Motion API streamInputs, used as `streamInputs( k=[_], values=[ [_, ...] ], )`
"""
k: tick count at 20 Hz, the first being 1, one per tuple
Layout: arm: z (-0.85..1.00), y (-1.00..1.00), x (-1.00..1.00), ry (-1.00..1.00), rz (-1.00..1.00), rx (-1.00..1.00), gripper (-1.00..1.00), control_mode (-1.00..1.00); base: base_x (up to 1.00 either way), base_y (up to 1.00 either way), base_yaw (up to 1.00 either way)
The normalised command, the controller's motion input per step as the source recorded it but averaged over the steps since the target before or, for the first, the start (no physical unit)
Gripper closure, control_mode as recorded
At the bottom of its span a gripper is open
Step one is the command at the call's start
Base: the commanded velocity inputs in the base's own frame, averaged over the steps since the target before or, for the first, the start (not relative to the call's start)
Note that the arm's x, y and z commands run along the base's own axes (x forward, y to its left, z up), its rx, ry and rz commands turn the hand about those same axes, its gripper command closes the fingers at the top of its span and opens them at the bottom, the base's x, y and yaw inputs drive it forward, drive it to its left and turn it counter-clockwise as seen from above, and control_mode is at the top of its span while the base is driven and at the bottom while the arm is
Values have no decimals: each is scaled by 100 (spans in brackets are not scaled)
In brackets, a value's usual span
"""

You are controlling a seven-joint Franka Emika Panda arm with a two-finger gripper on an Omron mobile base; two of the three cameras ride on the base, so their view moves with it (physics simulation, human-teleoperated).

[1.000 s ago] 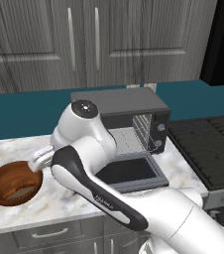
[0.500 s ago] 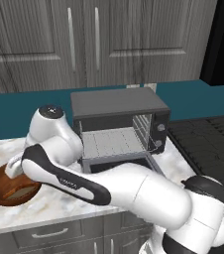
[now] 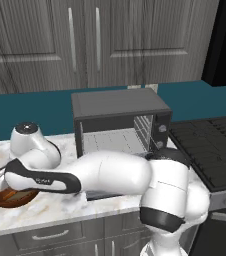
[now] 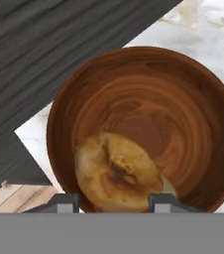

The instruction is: Pick up the heated bread from the toaster oven and place it in the bowl. Then move the bread bowl to the dining counter.

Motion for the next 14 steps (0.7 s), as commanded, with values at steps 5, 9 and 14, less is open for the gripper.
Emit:
streamInputs(
  k=[5,9,14],
  values=[
    [-40,45,44,0,0,-6,100,-100,0,0,0],
    [-16,24,27,0,0,-1,-100,-100,0,0,0],
    [35,2,-9,0,-1,0,-100,-100,0,0,0]
  ],
)
